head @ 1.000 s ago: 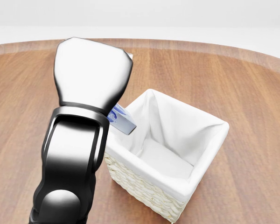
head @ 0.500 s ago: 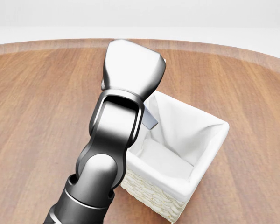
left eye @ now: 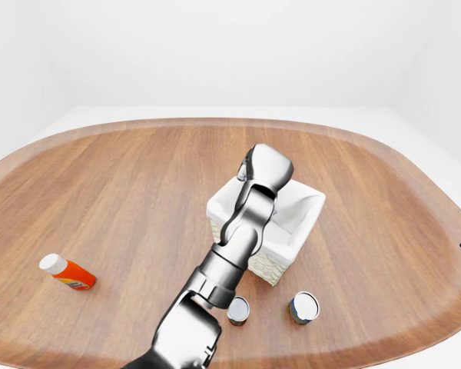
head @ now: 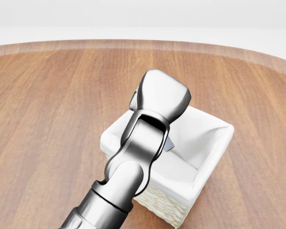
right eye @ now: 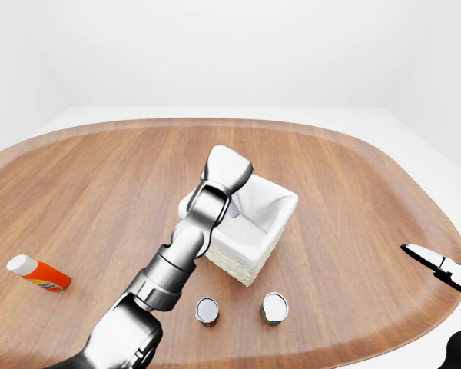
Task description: Pick up the alphabet soup and the cream cheese box, and put them in the basket.
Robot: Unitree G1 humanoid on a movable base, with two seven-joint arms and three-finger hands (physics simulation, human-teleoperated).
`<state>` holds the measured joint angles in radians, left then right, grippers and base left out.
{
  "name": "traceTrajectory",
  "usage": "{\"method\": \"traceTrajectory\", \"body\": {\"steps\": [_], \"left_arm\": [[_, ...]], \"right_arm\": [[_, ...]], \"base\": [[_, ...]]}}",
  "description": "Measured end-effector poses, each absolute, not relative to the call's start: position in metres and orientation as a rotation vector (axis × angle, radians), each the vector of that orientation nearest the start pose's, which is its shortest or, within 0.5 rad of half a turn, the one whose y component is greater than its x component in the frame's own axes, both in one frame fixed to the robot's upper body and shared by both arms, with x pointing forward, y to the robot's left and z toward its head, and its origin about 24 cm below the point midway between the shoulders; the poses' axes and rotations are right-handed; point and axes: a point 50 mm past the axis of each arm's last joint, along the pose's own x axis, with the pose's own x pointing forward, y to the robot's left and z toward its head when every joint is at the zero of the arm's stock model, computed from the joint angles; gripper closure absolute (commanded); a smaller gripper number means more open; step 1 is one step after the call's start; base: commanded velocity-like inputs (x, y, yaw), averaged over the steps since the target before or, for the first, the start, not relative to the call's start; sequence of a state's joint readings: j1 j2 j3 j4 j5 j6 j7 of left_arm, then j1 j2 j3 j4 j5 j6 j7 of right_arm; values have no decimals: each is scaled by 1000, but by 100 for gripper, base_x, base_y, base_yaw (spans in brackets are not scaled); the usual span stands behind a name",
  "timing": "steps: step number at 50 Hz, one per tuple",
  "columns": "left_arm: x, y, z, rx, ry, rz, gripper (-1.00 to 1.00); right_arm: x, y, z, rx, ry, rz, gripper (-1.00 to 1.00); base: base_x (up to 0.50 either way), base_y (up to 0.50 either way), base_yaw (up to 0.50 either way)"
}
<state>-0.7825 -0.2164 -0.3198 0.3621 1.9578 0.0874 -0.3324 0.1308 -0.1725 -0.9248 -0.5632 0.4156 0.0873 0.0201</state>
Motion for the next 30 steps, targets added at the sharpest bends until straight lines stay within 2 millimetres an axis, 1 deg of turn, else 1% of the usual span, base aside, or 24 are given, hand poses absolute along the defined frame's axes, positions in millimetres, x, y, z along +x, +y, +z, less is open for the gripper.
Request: {"method": "traceTrajectory", "body": {"steps": [10, 30], "left_arm": [[333, -38, 167, 1968, -494, -162, 100], [340, -45, 153, 1976, -537, -195, 100]], "right_arm": [[125, -338, 178, -70, -554, -712, -100], [125, -338, 177, -67, -552, -712, -100]], "base": [[0, 0, 0], [0, 0, 0]]}}
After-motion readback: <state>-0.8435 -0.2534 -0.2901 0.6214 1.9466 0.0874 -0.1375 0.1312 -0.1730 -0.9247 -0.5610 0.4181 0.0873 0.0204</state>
